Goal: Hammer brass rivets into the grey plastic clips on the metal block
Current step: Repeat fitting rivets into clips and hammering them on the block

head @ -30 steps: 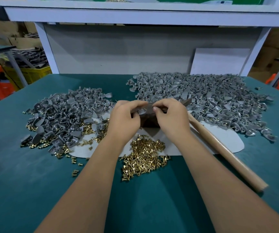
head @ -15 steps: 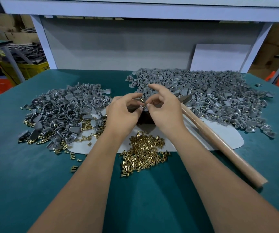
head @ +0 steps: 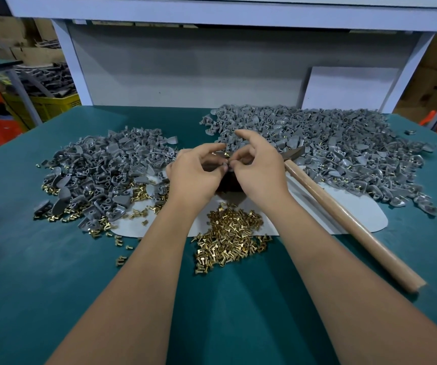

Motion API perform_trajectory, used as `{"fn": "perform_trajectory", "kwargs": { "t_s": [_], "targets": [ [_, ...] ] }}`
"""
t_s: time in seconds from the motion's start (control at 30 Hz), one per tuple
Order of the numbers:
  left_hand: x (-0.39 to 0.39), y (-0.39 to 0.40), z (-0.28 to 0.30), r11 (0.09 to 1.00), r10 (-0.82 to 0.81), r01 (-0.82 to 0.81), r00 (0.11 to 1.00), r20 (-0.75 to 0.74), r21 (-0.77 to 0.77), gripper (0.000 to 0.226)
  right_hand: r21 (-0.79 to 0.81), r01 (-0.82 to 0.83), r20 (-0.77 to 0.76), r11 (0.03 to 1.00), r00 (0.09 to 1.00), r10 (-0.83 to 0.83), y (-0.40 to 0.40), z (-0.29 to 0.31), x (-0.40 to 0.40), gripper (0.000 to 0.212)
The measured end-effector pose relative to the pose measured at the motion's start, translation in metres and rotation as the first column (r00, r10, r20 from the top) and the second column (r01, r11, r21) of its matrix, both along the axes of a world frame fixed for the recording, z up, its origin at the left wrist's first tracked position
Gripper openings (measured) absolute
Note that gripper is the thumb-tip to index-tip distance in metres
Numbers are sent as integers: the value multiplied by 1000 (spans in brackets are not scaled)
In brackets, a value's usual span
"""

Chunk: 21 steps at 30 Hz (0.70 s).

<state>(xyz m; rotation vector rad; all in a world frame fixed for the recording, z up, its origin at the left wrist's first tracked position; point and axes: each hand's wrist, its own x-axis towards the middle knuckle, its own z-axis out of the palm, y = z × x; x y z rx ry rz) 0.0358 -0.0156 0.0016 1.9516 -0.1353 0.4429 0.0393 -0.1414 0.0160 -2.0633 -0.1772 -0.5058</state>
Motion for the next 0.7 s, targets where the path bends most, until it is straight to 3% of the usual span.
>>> {"fn": "perform_trajectory", "kwargs": {
  "t_s": [0.17, 0.37, 0.57, 0.7],
  "targets": [
    [1, -1, -2, 998, -2, 1, 1000, -18, -59, 33, -57, 12, -30, 998, 999, -14, -3, 2, 1, 62],
    [1, -1, -3, 996, -23, 23, 1000, -7, -81, 32, -345, 40, 28, 938, 999, -33, 1, 10, 0, 69],
    [-1, -2, -3, 998, -27, 28, 999, 19, -61, 32, -241, 5, 60, 971, 998, 10, -3, 0, -9, 62],
    [-3, -3, -2, 998, -29, 30, 999, 34, -52, 29, 5, -20, 0, 1000, 1000, 20, -12, -2, -10, 52]
  ]
}}
